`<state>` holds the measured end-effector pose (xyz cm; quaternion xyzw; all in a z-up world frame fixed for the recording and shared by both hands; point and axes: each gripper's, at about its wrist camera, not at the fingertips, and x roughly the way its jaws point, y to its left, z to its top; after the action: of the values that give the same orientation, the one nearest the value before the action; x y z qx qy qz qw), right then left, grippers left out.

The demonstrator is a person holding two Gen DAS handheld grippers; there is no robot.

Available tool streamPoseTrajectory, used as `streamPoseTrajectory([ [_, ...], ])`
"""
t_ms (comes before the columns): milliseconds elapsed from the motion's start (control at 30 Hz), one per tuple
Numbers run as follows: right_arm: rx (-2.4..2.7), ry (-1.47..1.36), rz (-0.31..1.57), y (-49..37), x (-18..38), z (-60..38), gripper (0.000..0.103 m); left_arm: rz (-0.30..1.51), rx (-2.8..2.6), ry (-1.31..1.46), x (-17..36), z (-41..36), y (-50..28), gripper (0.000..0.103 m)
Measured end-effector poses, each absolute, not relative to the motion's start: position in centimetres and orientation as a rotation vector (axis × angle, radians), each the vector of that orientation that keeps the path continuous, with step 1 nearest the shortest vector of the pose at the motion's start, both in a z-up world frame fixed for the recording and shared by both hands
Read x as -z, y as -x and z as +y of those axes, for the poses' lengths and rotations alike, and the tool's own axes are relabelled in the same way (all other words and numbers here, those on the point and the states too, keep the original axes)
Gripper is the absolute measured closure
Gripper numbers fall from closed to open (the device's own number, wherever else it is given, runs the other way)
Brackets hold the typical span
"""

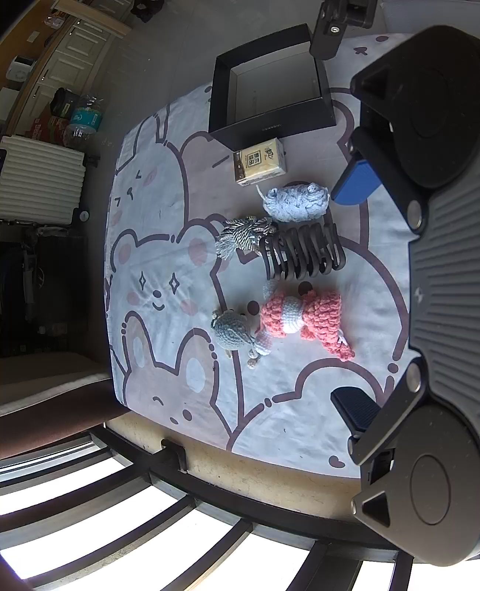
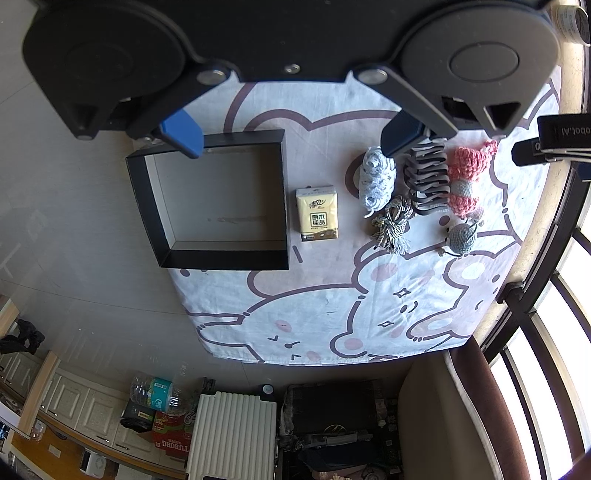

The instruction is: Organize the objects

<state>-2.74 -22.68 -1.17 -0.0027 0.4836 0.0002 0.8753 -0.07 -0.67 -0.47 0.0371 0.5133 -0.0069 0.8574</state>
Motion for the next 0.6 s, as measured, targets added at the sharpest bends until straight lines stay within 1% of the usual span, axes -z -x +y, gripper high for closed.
streamPoseTrajectory([
  [600,-0.01,0.016,1.01,2.69,1.2,-22.66,0.0,1.082,0.021,-0.085,0.6,-0.59,0.22,0.0],
])
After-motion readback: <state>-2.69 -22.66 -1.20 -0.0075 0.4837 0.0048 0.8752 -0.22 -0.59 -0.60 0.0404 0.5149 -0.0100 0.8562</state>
